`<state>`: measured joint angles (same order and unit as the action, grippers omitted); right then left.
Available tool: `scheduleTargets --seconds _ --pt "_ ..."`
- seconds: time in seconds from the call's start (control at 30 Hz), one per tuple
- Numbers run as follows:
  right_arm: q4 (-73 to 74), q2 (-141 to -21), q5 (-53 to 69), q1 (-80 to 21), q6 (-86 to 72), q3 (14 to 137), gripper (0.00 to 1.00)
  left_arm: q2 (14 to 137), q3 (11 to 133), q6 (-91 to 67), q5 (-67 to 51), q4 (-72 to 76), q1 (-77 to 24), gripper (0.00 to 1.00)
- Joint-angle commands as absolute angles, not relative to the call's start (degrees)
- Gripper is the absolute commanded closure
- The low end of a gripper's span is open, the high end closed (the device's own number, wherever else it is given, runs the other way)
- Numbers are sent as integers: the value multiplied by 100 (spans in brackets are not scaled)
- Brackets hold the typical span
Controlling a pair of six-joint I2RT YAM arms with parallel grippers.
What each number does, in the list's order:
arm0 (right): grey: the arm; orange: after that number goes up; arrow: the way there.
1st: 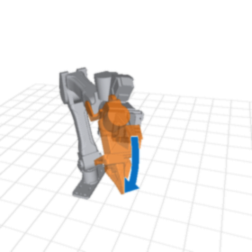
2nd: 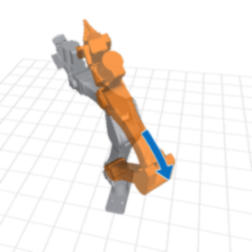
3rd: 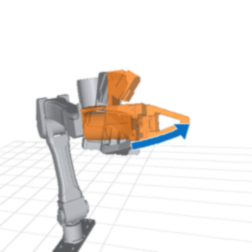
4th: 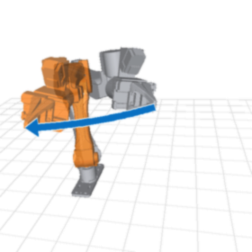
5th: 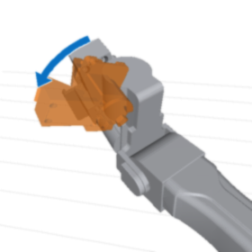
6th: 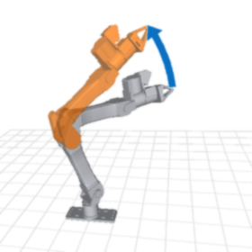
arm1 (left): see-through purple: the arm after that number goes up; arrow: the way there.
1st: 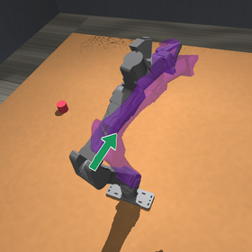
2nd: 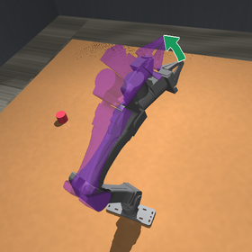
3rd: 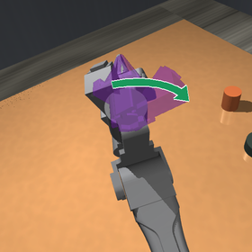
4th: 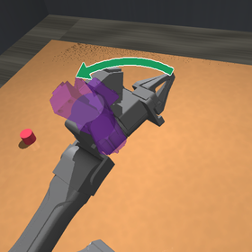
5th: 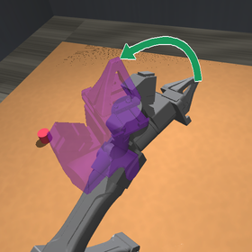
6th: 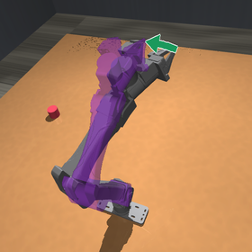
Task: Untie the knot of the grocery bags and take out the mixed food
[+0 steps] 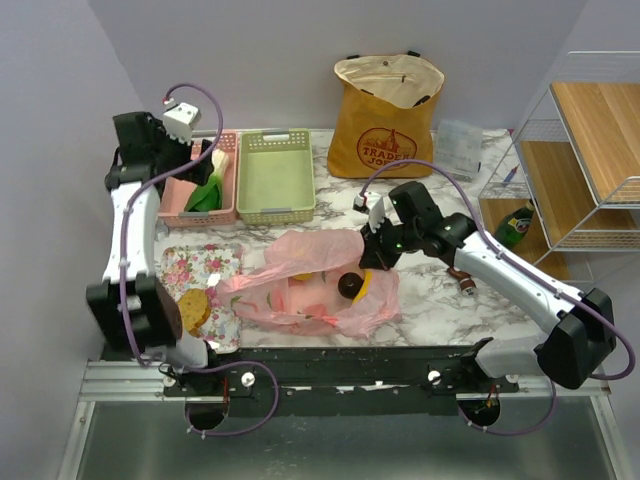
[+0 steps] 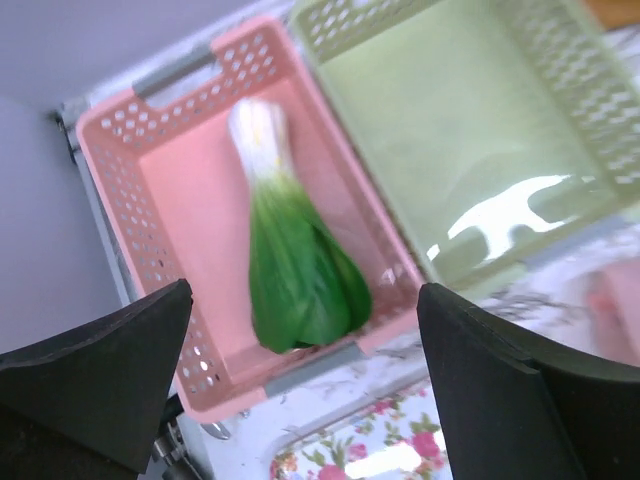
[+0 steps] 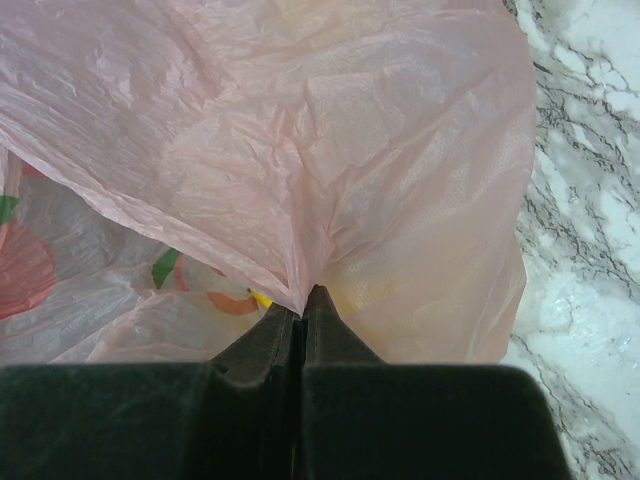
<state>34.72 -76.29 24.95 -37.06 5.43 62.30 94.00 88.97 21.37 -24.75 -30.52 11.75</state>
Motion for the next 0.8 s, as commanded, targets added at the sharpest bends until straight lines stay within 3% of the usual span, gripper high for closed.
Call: scheduleTargets --seconds 0.0,0.17,0.3,0.43,0.6,0.77 --pt "3393 -7440 2665 -3691 500 6166 99 7032 7846 2606 -4217 -2727 780 5" --pt "3126 -7431 2724 -3691 439 6144 99 5352 7292 4143 -4567 -4162 -562 14" --pt "2824 -7459 2698 -3691 246 6173 99 4097 6703 4445 -4459 -4508 -1464 19" --pt "2573 -7565 2682 -3691 16 6268 99 3297 6162 5711 -4345 -5146 -2474 21" --pt "2483 -7690 2696 -3689 -267 6431 99 3436 5708 6438 -3112 -5429 -3931 21" --pt "2450 -7604 2933 -3692 -240 6379 99 4232 5267 6071 -1420 -4714 -5026 22"
